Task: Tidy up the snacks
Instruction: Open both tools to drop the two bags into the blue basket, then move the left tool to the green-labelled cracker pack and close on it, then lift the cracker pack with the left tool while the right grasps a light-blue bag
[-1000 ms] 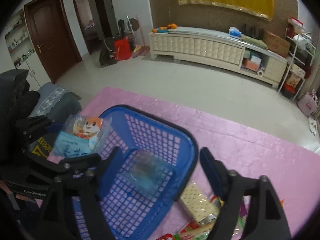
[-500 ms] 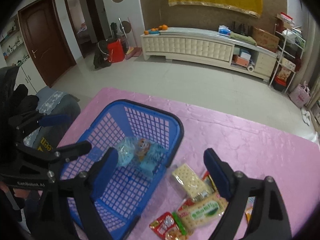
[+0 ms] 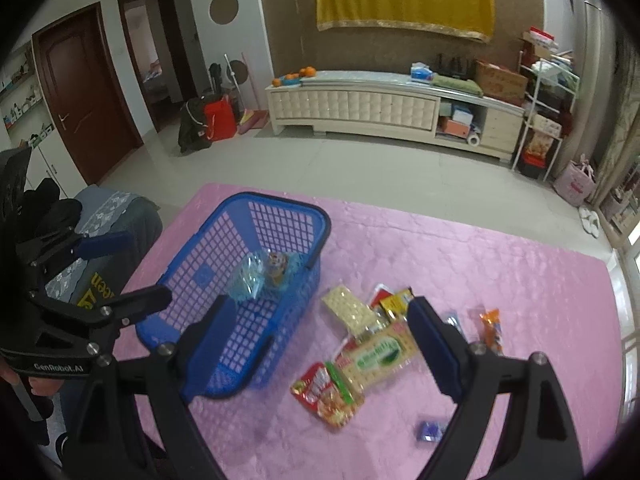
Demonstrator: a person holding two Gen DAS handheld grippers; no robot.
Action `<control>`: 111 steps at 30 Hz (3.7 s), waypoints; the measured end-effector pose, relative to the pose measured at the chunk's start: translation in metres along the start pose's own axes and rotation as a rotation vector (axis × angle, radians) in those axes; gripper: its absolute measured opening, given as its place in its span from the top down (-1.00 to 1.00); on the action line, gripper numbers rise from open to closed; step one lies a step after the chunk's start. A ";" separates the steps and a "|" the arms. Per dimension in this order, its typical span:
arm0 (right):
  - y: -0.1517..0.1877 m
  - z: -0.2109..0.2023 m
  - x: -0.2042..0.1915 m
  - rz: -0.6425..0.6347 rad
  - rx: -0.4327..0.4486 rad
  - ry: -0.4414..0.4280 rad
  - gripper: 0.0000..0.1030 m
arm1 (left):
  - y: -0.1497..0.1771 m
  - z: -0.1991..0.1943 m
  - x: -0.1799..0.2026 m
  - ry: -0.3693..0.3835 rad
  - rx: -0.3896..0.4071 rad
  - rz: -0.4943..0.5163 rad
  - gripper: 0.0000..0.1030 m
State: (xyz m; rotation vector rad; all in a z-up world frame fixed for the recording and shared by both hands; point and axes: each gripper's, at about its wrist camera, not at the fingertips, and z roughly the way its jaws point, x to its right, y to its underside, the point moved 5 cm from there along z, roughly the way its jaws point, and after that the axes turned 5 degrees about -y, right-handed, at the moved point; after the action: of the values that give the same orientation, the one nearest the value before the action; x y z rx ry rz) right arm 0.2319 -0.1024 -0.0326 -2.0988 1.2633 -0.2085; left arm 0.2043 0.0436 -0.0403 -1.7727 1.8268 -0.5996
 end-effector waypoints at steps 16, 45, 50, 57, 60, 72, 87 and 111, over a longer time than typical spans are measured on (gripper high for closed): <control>0.066 -0.047 0.056 0.098 -0.009 0.053 -0.75 | 0.022 -0.002 0.094 0.063 -0.002 0.096 -0.61; 0.130 0.013 0.154 0.227 -0.155 0.039 -0.75 | 0.036 0.106 0.174 0.109 -0.217 0.166 -0.61; 0.134 0.030 0.167 0.239 -0.150 0.034 -0.70 | 0.038 0.135 0.176 0.074 -0.242 0.154 -0.61; 0.138 0.063 0.181 0.227 -0.194 0.026 -0.64 | 0.038 0.175 0.182 0.043 -0.296 0.191 -0.61; 0.139 0.073 0.189 0.235 -0.196 0.013 -0.64 | 0.037 0.190 0.182 0.028 -0.318 0.197 -0.61; 0.145 0.095 0.207 0.274 -0.176 -0.029 -0.64 | 0.033 0.238 0.181 -0.025 -0.388 0.189 -0.61; 0.132 0.079 0.211 0.222 -0.176 -0.026 -0.64 | 0.040 0.224 0.161 0.089 -0.366 0.046 -0.15; 0.083 0.176 0.182 -0.076 -0.340 -0.019 -0.47 | 0.034 0.191 0.134 0.051 -0.267 0.019 -0.15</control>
State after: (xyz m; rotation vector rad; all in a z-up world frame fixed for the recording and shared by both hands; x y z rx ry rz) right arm 0.3456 -0.1981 -0.2541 -2.4317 1.2798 -0.0052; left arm 0.2993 -0.0808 -0.2164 -1.9224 2.0347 -0.4115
